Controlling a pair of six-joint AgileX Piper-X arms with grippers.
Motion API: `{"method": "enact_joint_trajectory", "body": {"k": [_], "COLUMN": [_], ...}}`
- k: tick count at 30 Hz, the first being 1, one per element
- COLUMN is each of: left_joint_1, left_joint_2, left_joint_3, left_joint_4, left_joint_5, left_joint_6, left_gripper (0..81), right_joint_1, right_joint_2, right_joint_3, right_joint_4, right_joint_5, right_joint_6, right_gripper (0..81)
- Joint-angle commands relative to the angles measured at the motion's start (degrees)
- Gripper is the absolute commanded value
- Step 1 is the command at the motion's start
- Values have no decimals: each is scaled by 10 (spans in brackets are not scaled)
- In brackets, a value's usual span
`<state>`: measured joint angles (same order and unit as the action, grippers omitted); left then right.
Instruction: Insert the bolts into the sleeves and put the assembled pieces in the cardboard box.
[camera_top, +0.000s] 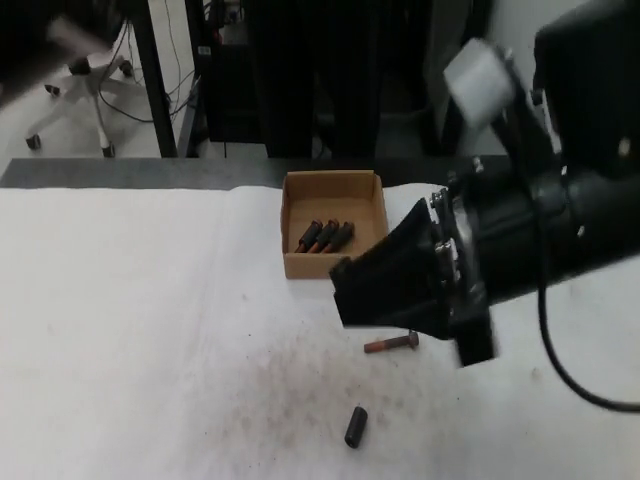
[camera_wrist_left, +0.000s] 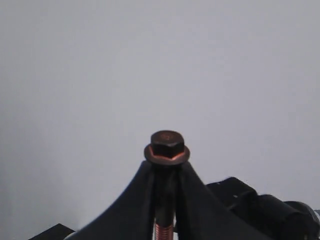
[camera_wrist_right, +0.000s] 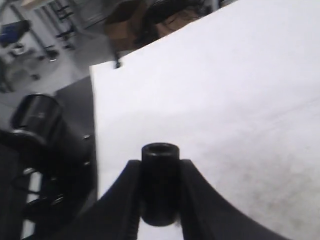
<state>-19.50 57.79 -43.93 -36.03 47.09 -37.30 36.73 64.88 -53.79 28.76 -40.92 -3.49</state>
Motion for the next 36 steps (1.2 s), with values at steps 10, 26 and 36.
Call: {"method": "enact_joint_trajectory", "body": {"k": [10,26,36], "left_joint_1": [-56,-45,-39], "left_joint_2": [6,6,6], "left_joint_3": [7,7,7], "left_joint_4": [-7,-5,74], "left_joint_5": [9,-13,-31], "left_joint_6": [193,258,275], "left_gripper": [0,0,0], "right_joint_1": [101,100,100], "right_joint_2": [5,11,11], "right_joint_3": [84,84,84], "right_joint_4": [-401,-433,-446], "right_joint_5": [234,305,321], "right_joint_6": [5,5,-17], "right_gripper": [8,8,8]}}
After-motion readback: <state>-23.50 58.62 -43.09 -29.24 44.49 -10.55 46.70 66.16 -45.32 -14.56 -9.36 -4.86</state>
